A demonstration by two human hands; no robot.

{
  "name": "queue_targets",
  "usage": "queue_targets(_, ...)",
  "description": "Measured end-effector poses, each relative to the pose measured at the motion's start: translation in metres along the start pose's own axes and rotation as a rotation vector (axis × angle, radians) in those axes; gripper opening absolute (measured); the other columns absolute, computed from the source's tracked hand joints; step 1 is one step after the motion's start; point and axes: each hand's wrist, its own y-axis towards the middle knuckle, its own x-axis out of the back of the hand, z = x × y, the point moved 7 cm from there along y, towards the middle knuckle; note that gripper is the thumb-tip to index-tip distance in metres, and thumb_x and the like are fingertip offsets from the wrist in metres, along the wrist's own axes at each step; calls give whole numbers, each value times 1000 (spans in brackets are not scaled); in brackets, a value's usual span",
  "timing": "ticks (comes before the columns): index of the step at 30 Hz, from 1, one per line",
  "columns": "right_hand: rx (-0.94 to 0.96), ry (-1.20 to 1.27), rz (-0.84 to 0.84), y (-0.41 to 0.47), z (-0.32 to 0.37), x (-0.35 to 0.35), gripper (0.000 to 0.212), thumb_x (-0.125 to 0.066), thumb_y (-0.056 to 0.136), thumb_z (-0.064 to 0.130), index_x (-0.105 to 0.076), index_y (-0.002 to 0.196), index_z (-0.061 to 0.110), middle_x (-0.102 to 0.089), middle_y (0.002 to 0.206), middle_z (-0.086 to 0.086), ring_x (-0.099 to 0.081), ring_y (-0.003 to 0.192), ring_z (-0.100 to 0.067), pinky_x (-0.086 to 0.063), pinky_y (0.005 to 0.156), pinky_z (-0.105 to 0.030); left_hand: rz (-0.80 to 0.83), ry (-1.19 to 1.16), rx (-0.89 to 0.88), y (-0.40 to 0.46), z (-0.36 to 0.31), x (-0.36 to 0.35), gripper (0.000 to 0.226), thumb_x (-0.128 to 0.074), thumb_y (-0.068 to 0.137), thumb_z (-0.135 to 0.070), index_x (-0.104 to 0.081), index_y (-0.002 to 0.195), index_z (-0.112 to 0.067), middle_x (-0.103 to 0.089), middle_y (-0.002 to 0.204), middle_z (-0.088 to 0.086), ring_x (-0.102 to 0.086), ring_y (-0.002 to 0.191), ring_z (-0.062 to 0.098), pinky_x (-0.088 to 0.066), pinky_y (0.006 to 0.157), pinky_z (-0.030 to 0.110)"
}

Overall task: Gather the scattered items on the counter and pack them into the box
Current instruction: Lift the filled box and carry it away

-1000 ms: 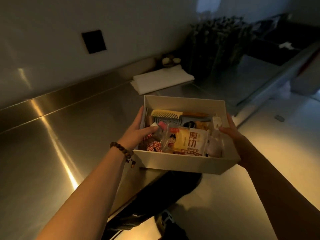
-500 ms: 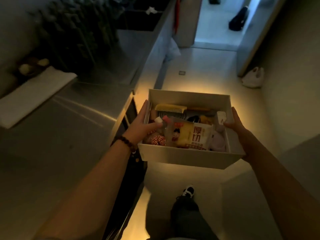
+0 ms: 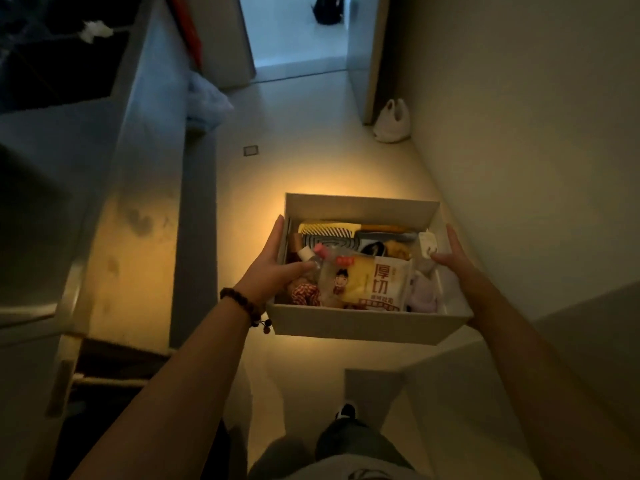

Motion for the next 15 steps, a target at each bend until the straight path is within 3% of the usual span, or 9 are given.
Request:
queue_targets(2, 12, -8, -44, 21, 11, 17, 66, -67, 79, 36, -34, 131, 61, -58, 127, 8, -65, 105, -21, -58, 72, -42, 31, -10, 18, 35, -9, -11, 95, -68, 76, -14, -10, 144, -44, -38, 119, -21, -50, 104, 9, -55, 69, 25)
queue_targets(4, -2, 7, -100, 40, 20, 34, 76, -66, 78, 34, -26, 139, 54, -49, 137, 1, -61, 113, -26, -55, 83, -50, 52, 11, 25, 72, -19, -18, 94, -67, 78, -11, -9, 145, -42, -34, 133, -13, -46, 116, 18, -53, 80, 33)
queue_targets(6, -32, 24, -146, 60, 27, 47, 82, -67, 75, 36, -22, 141, 53, -51, 130, 5, -65, 106, -22, -57, 77, -45, 77, 42, 37, 110, -30, -23, 93, -65, 81, -9, -7, 145, -41, -26, 145, -5, -40, 125, 26, -50, 87, 39)
queue_targets(9, -56, 47, -234, 92, 36, 64, 76, -69, 72, 35, -29, 130, 65, -57, 106, 21, -70, 88, -11, -57, 60, -32, 145, 103, 53, 171, -43, -28, 93, -64, 82, -9, -5, 146, -42, -23, 150, 0, -39, 127, 30, -50, 85, 39)
queue_targets(12, -25, 78, -291, 131, 52, 72, 53, -66, 75, 34, -42, 101, 74, -68, 90, 27, -70, 83, -8, -56, 56, -28, 214, 139, 56, 240, -56, -29, 93, -64, 83, -8, -4, 146, -42, -23, 149, -1, -42, 121, 24, -52, 81, 35)
queue_targets(15, 2, 122, -395, 176, 64, 84, 51, -62, 82, 30, -43, 106, 72, -69, 93, 24, -70, 86, -10, -57, 57, -28, 305, 211, 33, 314, -73, -30, 94, -65, 82, -11, -4, 145, -43, -29, 139, -10, -43, 119, 21, -50, 88, 40)
